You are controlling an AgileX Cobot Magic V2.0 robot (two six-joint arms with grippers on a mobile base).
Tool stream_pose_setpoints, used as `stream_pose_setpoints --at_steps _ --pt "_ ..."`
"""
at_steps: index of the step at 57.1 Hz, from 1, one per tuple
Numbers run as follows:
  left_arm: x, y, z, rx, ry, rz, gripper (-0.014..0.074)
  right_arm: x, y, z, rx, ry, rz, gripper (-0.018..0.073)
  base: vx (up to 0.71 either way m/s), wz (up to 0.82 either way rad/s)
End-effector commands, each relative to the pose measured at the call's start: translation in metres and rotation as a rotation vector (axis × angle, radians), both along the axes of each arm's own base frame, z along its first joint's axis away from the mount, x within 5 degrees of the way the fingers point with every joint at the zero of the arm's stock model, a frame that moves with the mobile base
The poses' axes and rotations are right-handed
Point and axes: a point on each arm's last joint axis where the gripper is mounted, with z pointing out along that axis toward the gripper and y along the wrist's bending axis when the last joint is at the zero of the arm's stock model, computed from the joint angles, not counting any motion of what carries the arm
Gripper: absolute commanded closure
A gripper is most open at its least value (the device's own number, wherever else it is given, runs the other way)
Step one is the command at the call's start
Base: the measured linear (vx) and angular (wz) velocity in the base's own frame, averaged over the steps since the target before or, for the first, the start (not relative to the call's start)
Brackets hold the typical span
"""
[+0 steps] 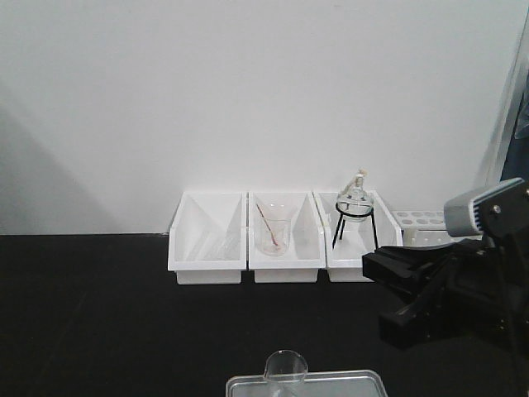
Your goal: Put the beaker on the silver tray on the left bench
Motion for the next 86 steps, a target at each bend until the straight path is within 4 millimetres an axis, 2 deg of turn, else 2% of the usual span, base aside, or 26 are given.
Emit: stream_pose_setpoints --at_steps 1,26,33,39,46,55,63,69,75,86 --pt "0.001 -0.001 -0.002 -0.003 -0.066 -0.008 0.0595 -0.01 -0.005 0.017 0.004 -0.067 -0.013 0.057 0.0 0.0" --pt "0.001 -0.001 -0.002 -0.003 -0.066 -0.008 0.0595 -0.009 -0.004 0.017 0.047 -0.046 -0.023 0.057 0.0 0.0" --pt "0.001 -0.001 -0.002 -0.003 -0.066 -0.008 0.0595 -0.001 -0.005 0.019 0.183 -0.016 -0.081 0.057 0.0 0.0" --pt "0.001 -0.001 -0.002 -0.003 -0.066 -0.008 0.0595 0.01 -0.008 0.021 0.222 -0.084 -0.139 0.057 0.0 0.0" --pt "0.001 -0.001 -0.002 -0.003 -0.066 -0.008 0.0595 0.02 -0.015 0.021 0.224 -0.145 -0.246 0.057 0.0 0.0" --pt "0.001 -0.001 -0.002 -0.003 -0.066 -0.008 0.0595 0.02 -0.024 0.013 0.134 -0.082 -0.347 0.057 0.0 0.0" --pt "0.001 -0.001 -0.002 -0.003 -0.066 -0.008 0.0595 -0.005 -0.028 0.009 -0.03 -0.029 -0.33 0.057 0.0 0.0" --pt "0.001 -0.001 -0.002 -0.003 -0.066 -0.008 0.0595 -0.036 -0.039 -0.005 -0.039 -0.047 -0.331 0.057 0.0 0.0" --pt "0.001 -0.001 -0.002 -0.003 -0.066 -0.008 0.0595 -0.068 -0.055 -0.034 -0.014 -0.063 -0.363 0.057 0.0 0.0" --pt "0.001 -0.001 -0.002 -0.003 -0.066 -0.008 0.0595 -0.129 -0.08 -0.101 0.064 -0.098 -0.454 0.057 0.0 0.0"
